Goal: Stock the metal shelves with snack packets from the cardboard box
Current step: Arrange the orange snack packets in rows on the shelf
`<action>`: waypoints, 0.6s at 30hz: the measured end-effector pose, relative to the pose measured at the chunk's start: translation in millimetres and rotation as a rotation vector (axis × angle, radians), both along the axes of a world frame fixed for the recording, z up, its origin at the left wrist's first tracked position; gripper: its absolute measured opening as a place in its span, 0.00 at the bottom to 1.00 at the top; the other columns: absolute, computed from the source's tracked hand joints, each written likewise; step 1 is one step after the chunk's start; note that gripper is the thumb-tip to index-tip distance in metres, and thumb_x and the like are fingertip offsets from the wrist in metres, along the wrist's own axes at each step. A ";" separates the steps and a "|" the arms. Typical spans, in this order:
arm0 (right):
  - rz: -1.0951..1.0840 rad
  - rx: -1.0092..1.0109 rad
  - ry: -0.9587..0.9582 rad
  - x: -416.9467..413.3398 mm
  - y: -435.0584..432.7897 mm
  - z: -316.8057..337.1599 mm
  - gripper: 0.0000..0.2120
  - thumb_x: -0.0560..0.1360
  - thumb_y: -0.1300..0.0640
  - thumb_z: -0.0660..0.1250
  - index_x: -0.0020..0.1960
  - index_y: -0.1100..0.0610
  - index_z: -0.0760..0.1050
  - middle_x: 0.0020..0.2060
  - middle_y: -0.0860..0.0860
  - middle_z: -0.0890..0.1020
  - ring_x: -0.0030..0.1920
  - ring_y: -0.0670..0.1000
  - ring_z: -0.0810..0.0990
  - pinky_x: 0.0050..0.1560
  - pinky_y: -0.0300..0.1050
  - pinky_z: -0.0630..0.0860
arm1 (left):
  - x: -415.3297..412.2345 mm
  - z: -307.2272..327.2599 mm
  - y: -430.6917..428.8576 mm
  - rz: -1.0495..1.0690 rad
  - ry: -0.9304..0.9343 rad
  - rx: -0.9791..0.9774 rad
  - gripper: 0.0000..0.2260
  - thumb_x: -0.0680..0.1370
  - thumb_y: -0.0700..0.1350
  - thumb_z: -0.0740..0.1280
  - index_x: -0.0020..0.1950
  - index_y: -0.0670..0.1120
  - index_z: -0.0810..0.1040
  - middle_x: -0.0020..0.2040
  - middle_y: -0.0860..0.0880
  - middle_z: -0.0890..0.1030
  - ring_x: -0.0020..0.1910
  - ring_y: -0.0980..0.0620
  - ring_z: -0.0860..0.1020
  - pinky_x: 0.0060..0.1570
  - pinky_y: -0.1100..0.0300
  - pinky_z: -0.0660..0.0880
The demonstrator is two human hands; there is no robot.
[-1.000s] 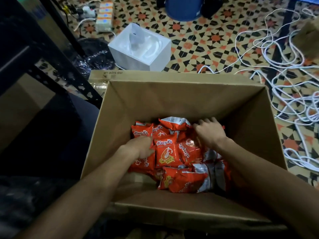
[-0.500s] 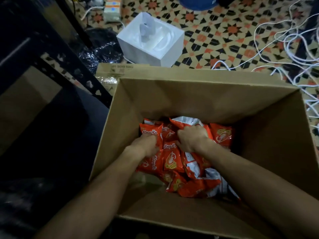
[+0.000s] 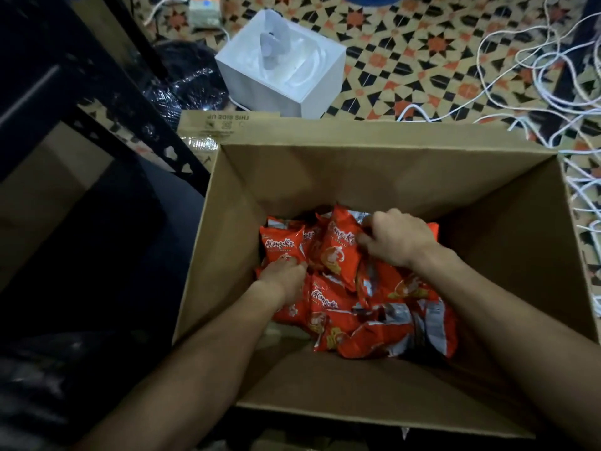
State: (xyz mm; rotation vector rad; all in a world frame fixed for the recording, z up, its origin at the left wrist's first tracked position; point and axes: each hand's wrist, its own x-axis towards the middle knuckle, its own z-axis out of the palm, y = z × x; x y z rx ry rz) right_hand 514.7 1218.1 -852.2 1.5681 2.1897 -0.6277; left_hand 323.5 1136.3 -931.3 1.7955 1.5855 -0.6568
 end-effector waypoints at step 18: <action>-0.152 0.071 0.156 16.1 -8.5 0.5 0.17 0.79 0.41 0.62 0.60 0.51 0.79 0.54 0.58 0.82 0.55 0.63 0.80 0.52 0.53 0.77 | -20.6 -6.6 43.9 0.123 0.047 0.088 0.19 0.78 0.51 0.65 0.65 0.43 0.76 0.74 0.43 0.67 0.70 0.43 0.70 0.67 0.51 0.70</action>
